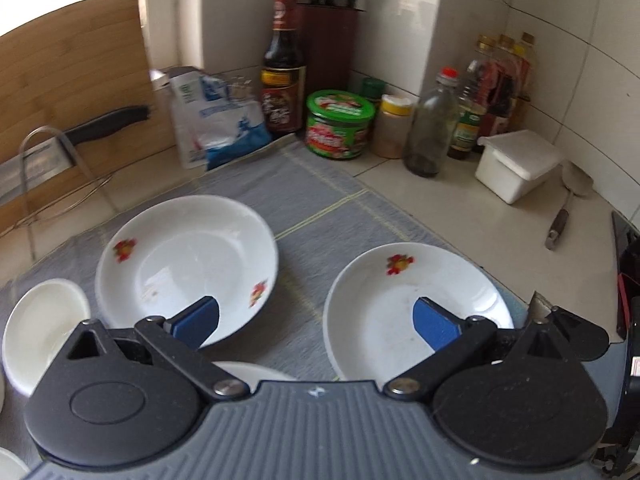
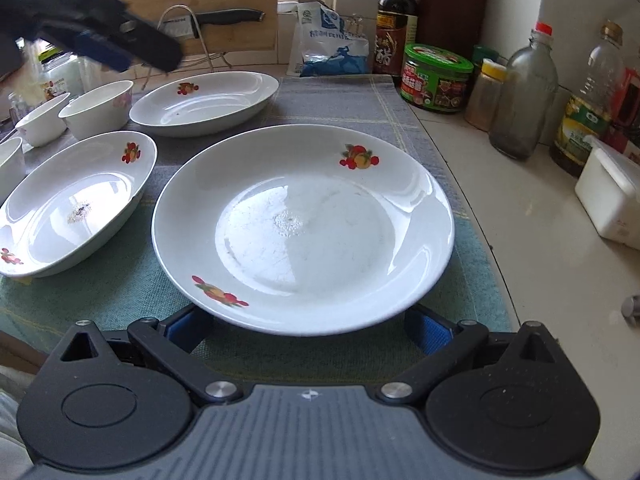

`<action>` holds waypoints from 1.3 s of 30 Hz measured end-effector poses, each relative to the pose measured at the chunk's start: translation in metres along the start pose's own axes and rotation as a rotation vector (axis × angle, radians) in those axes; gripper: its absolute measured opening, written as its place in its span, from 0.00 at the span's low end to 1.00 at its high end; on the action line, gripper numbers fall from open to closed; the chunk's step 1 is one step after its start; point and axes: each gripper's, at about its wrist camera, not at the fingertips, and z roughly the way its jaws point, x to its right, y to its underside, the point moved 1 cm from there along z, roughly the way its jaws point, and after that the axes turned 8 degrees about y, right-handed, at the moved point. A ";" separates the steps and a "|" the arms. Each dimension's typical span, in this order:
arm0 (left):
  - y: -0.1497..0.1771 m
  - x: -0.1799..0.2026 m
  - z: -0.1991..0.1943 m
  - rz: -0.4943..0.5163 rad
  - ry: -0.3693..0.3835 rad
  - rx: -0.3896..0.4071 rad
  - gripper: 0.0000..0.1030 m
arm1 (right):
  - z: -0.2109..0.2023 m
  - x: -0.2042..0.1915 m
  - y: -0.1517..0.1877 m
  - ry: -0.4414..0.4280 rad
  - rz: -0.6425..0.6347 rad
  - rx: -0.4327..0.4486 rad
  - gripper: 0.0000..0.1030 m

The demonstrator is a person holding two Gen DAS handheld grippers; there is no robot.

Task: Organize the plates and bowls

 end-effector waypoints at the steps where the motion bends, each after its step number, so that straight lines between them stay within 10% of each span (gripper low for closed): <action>1: -0.003 0.004 0.007 0.022 -0.003 -0.008 0.99 | 0.001 0.001 0.000 -0.006 -0.007 0.004 1.00; 39: -0.027 0.016 0.130 0.119 0.259 -0.404 0.87 | 0.002 0.014 0.006 -0.068 -0.066 0.088 1.00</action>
